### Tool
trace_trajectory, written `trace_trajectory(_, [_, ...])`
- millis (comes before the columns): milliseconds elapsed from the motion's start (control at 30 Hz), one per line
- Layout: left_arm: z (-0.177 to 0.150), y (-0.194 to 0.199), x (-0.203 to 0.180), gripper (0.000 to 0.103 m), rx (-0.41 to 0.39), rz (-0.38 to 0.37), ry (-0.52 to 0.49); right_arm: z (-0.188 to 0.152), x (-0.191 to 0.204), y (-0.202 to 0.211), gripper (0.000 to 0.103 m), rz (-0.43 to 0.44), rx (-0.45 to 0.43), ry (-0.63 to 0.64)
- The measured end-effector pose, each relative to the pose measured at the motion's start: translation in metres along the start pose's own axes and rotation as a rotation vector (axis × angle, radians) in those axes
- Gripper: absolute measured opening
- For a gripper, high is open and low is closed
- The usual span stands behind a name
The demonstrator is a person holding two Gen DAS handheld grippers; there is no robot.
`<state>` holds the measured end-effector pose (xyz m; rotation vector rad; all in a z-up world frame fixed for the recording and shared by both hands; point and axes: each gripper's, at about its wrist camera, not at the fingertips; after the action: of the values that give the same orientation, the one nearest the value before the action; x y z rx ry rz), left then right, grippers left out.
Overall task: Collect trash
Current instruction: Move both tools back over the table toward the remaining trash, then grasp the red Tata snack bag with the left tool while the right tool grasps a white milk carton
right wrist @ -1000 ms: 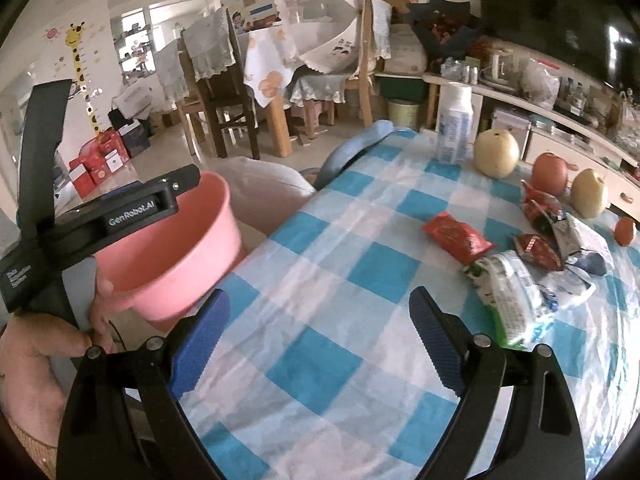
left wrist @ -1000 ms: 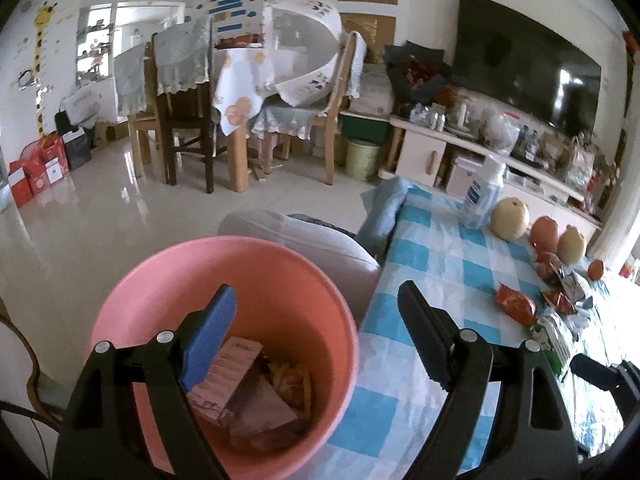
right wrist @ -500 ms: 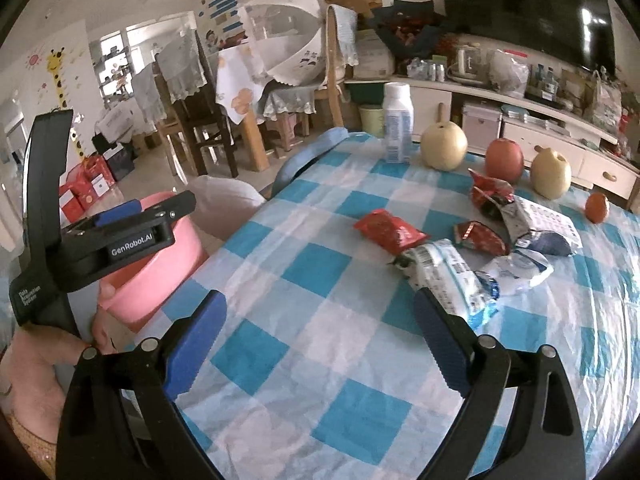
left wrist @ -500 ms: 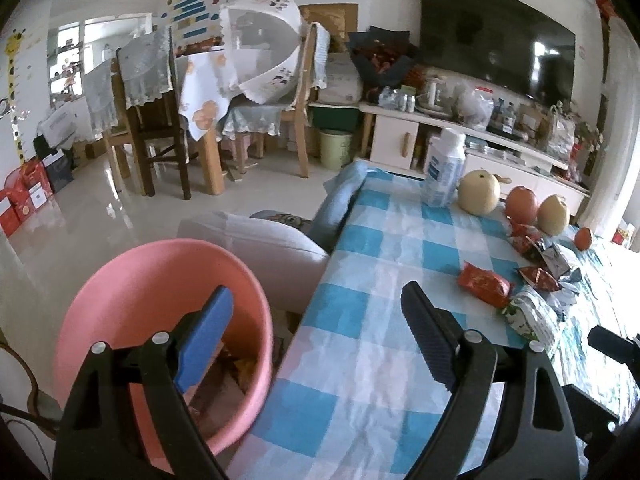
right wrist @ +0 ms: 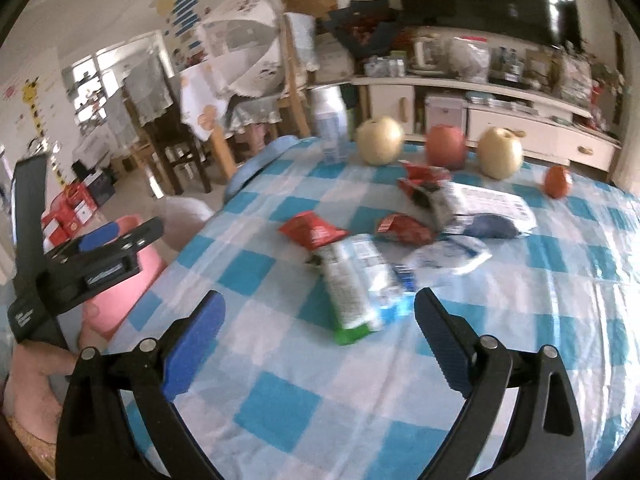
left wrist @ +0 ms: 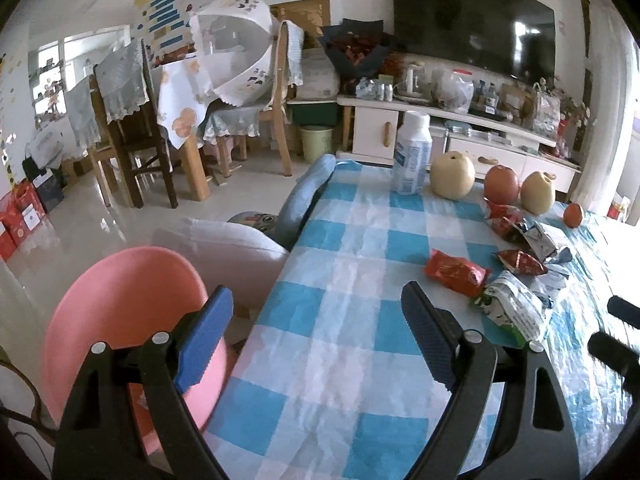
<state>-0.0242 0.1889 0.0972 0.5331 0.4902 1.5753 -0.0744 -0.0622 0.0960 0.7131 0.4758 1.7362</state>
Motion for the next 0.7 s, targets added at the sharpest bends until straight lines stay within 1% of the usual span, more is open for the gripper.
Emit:
trace_trajectory(167, [0.000, 0.001, -0.028, 0.087, 0.005, -0.014, -0.050, 0.005, -0.052, 0.005, 0.095, -0.058, 0.009, -0.101])
trace_trajectory(333, [0.005, 0.000, -0.059, 0.087, 0.020, -0.073, -0.060, 0.007, -0.105, 0.007, 0.095, -0.103, 0.034, -0.191])
trace_trajectory(400, [0.010, -0.003, -0.074, 0.087, 0.031, -0.073, -0.076, 0.008, -0.124, 0.006, 0.095, -0.123, 0.051, -0.218])
trace_trajectory(567, [0.021, -0.011, -0.108, 0.086, 0.047, -0.101, -0.099, 0.004, -0.158, 0.002, 0.095, -0.146, 0.097, -0.285])
trace_trajectory(667, [0.035, -0.023, -0.132, 0.086, 0.067, -0.137, -0.100, -0.001, -0.169, -0.003, 0.095, -0.135, 0.136, -0.326])
trace_trajectory(700, [0.040, -0.029, -0.143, 0.084, 0.078, -0.155, -0.097, -0.002, -0.171, -0.005, 0.095, -0.127, 0.146, -0.338])
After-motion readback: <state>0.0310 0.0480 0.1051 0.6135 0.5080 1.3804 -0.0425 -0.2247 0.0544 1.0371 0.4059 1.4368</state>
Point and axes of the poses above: each gripper's, at about its wrist camera, not at the fingertips, and y roughly against the way its jaws point, x to its left, z to its top
